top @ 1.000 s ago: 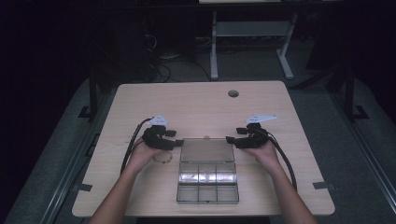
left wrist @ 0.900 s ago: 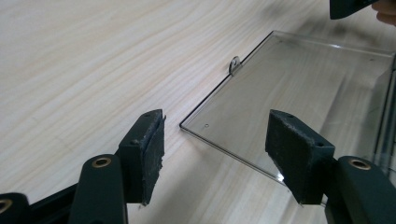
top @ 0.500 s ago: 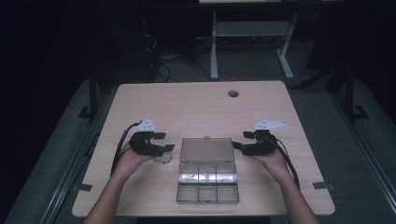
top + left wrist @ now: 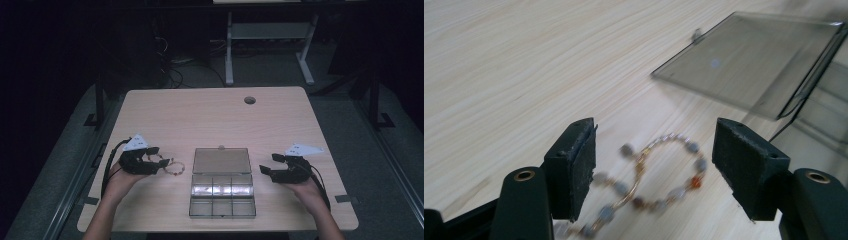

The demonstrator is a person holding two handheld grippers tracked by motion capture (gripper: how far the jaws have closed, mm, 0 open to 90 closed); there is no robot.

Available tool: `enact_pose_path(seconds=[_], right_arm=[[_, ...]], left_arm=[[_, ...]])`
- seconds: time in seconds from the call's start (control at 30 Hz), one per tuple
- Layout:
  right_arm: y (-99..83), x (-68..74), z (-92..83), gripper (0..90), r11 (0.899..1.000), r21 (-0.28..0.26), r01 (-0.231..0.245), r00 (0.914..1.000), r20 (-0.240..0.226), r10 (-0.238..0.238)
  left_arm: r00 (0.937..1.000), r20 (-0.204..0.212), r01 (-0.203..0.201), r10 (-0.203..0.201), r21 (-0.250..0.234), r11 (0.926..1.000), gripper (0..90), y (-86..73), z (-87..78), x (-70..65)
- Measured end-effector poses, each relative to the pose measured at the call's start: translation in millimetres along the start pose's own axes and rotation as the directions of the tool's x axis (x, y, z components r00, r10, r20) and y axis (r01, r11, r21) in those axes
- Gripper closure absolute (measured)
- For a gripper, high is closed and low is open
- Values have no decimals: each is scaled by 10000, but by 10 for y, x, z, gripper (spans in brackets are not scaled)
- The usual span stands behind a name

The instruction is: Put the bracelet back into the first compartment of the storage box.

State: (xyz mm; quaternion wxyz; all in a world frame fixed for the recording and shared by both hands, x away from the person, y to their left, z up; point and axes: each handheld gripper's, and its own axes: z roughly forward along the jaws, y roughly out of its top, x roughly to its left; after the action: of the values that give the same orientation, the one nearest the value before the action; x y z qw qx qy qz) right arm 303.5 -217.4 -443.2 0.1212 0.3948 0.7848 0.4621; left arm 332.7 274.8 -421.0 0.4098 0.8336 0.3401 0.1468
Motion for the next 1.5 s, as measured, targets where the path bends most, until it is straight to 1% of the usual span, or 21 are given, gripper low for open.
enact_pose_path(seconds=[0.03, 0.07, 0.1, 0.2, 0.23, 0.27, 0.33, 0.37, 0.47, 0.53, 0.6, 0.7, 0.83, 0.9, 1.0, 1.13, 1.23, 1.3, 1.37, 1.43, 1.5], right_arm=[[-20, 6, -23, 282, 10000, -28, -1, 10000, 9, 2], [-40, 14, -44, 282, 10000, -55, -11, 10000, 36, 12], [-60, 18, -63, 282, 10000, -68, -37, 10000, 41, 37], [-115, 8, -103, 282, 9999, -130, -47, 10000, 23, 47], [-120, -4, -102, 282, 9999, -124, -46, 10000, 17, 47], [-119, -13, -96, 282, 9999, -130, -90, 10000, 33, 91], [-122, -28, -77, 282, 9998, -118, -138, 9999, -4, 138], [-126, -30, -65, 282, 10000, -68, -57, 10000, 10, 57], [-132, -32, -48, 283, 10000, 59, 10, 10000, -23, -10], [-131, -38, -49, 283, 10000, 40, 18, 10000, 16, -18], [-131, -46, -48, 283, 10000, 16, 49, 10000, 45, -49], [-134, -58, -46, 283, 10000, 30, 23, 10000, 75, -23], [-136, -71, -46, 283, 10000, 28, 37, 10000, 93, -37], [-135, -70, -37, 283, 10000, 49, 63, 9999, 96, -63], [-137, -60, -26, 283, 9998, 132, 178, 9998, 106, -180], [-137, -52, -18, 283, 9996, 176, 212, 9997, 106, -213], [-138, -55, -19, 284, 9996, 182, 199, 9997, 126, -202], [-137, -57, -23, 284, 9997, 160, 197, 9997, 133, -199], [-138, -53, -20, 284, 9996, 180, 208, 9997, 156, -211], [-137, -47, -18, 284, 9996, 210, 192, 9997, 139, -195], [-137, -46, -13, 284, 9995, 214, 219, 9997, 127, -222]], left_arm=[[10000, -15, 65, -65, 5, 10000, 334, -29, -9, 15], [9999, 30, 100, -101, 84, 9999, 362, -48, -15, 37], [10000, -75, 62, -60, 171, 9998, 384, -63, -20, 65], [9991, -174, 399, -399, 38, 9992, 409, -101, -25, 131], [9989, -269, 383, -382, 41, 9993, 409, -113, -20, 149], [9988, -385, 310, -303, 162, 9994, 409, -127, -17, 172], [9982, -512, 321, -303, 350, 9989, 416, -159, 0, 206], [9969, -680, 426, -400, 369, 9984, 424, -175, 13, 214], [9924, -1126, 554, -496, 496, 9972, 453, -209, 42, 271], [9895, -1320, 675, -587, 627, 9957, 466, -229, 65, 315], [9877, -1426, 748, -644, 690, 9948, 478, -246, 87, 364], [9849, -1445, 1059, -953, 677, 9921, 491, -268, 109, 419], [9785, -1733, 1249, -1120, 655, 9900, 537, -264, 98, 475], [9756, -1762, 1421, -1308, 530, 9884, 564, -266, 99, 510], [9740, -1764, 1562, -1423, 674, 9854, 601, -272, 95, 561], [9713, -1618, 1889, -1741, 805, 9787, 619, -278, 121, 554], [9720, -1641, 1864, -1681, 1029, 9771, 631, -278, 150, 538], [9723, -1739, 1760, -1564, 1037, 9789, 633, -279, 171, 550], [9712, -1730, 1840, -1640, 1065, 9771, 641, -278, 205, 558], [9722, -1781, 1730, -1518, 1105, 9787, 648, -261, 231, 578], [9707, -1818, 1771, -1569, 1007, 9790, 677, -257, 254, 588]])
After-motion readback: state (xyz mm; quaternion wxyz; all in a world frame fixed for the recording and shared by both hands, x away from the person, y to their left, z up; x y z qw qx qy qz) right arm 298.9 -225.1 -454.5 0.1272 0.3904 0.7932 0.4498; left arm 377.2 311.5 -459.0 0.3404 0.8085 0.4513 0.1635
